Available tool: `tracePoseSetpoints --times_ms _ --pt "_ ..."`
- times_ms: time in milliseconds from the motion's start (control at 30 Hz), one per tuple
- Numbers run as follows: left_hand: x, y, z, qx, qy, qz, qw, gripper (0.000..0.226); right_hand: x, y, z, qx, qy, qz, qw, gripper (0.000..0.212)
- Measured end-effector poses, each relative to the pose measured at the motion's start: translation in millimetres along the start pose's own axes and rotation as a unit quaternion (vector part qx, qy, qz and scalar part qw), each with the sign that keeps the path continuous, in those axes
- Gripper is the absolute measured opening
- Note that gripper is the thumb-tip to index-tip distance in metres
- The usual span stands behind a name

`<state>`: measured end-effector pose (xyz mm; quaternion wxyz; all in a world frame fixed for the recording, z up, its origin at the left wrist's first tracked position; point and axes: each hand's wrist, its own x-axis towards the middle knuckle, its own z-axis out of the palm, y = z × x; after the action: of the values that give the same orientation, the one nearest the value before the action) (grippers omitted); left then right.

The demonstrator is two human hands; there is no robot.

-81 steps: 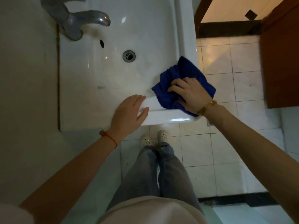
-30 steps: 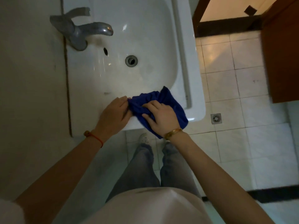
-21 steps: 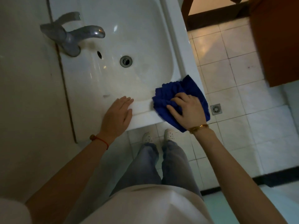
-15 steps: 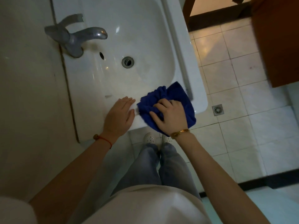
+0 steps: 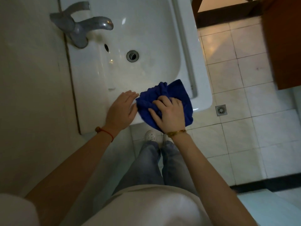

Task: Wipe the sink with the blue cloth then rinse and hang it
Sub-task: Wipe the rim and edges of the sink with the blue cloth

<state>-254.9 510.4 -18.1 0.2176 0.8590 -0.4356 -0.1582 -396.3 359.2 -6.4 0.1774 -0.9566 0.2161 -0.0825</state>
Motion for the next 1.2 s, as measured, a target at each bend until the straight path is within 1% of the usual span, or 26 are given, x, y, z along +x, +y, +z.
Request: tracePoseSetpoints --times_ms 67,167,200,267,300,367,433,500,567,633,700,767,867,933,1000,1067,1133,1200 --pt "0 -1 0 0.006 -0.005 -0.005 1.000 0.048 -5 25 -9 0.007 0.005 -0.011 1.000 0.032" --pt "1 -2 1 0.012 -0.002 -0.011 1.000 0.050 -10 67 -27 -0.009 0.055 0.040 0.998 0.028" --pt "1 -2 2 0.012 0.000 -0.011 1.000 0.050 -11 68 -27 -0.013 0.071 0.063 0.995 0.026" --pt "1 -3 3 0.014 0.002 -0.014 1.000 0.050 -11 48 -17 -0.014 0.088 0.093 0.992 0.024" --pt "1 -3 4 0.015 0.003 -0.014 1.000 0.049 -11 34 -9 -0.010 0.083 0.085 0.993 0.024" --pt "1 -3 4 0.015 0.006 -0.008 1.000 0.048 -18 15 1 0.002 0.057 0.038 0.998 0.029" --pt "1 -1 4 0.017 0.007 -0.008 1.000 0.049 -22 20 0 0.011 0.047 0.019 0.999 0.034" --pt "1 4 4 0.017 0.004 -0.025 1.000 0.053 -23 38 -8 0.020 0.065 0.060 0.996 0.041" --pt "1 15 6 0.007 0.010 -0.059 0.998 0.056 -21 55 -15 0.022 0.095 0.113 0.989 0.048" --pt "1 35 12 0.004 0.021 -0.078 0.997 0.057 -15 70 -23 0.022 0.129 0.149 0.980 0.053" --pt "3 59 23 0.004 0.030 -0.091 0.995 0.055 -5 86 -31 0.056 0.151 0.174 0.971 0.058" --pt "7 80 36 -0.004 0.032 -0.126 0.992 0.054 8 101 -41 0.120 0.126 0.191 0.966 0.066" --pt "19 102 53 0.005 0.046 -0.182 0.982 0.053 36 126 -52 0.184 0.034 0.188 0.964 0.080" --pt "28 115 61 0.006 0.066 -0.210 0.975 0.051 69 142 -57 0.209 -0.014 0.172 0.963 0.082" --pt "39 131 71 0.011 0.094 -0.241 0.966 0.047 106 153 -59 0.219 -0.049 0.154 0.962 0.080" --pt "52 149 82 0.025 0.123 -0.283 0.951 0.049 135 161 -60 0.219 -0.077 0.133 0.964 0.086" --pt "63 163 94 0.041 0.143 -0.326 0.933 0.054 138 166 -62 0.207 -0.100 0.107 0.967 0.094" --pt "71 172 102 0.068 0.153 -0.351 0.921 0.057 120 175 -63 0.190 -0.112 0.057 0.974 0.095"
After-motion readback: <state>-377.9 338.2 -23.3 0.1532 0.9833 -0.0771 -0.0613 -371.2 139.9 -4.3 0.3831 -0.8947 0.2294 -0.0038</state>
